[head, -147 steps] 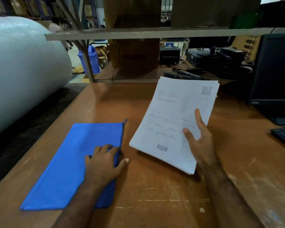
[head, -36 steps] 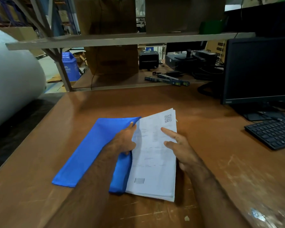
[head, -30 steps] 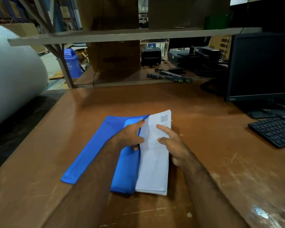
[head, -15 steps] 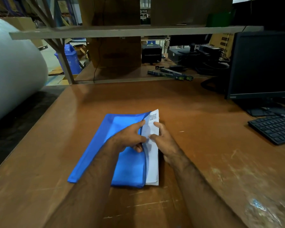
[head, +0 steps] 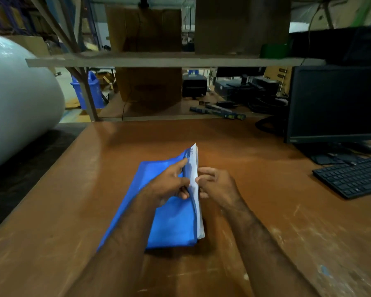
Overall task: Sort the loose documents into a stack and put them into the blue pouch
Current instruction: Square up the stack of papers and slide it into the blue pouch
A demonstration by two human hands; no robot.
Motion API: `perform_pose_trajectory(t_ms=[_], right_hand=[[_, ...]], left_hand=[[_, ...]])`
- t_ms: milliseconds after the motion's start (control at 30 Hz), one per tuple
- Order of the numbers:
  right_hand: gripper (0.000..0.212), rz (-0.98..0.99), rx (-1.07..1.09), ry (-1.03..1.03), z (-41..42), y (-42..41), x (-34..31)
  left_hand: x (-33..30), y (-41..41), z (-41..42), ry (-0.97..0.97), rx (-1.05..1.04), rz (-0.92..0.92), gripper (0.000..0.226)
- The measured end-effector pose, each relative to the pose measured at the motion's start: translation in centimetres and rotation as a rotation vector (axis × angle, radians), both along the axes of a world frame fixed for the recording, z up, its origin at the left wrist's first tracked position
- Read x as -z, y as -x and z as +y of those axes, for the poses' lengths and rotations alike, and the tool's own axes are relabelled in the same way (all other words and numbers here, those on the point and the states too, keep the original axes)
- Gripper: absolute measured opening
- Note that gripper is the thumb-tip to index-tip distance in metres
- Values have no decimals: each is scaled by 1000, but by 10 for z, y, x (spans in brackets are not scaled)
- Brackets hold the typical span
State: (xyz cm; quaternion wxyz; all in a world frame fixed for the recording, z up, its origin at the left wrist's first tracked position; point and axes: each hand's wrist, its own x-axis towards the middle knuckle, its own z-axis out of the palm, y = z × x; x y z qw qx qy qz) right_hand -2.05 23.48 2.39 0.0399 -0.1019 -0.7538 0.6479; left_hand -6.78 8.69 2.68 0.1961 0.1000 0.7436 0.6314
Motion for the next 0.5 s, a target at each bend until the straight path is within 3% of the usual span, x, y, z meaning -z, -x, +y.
perform_pose_trajectory(t_ms=[133,233,367,500], right_hand=[[25,159,18,-279,-3,11,-77],[24,240,7,-506,-20,18,-128],[14,253,10,-914,-45,24,-136],[20,301,74,-858,-47,25,-117]], left_hand=[[-42,6,-7,-392,-141,-3,73],[-71,10,-14,-583,-218,-12,67],[-82,6,-30,-505,-262,-7,69],[-84,1,-53,-372,-290,6,74]])
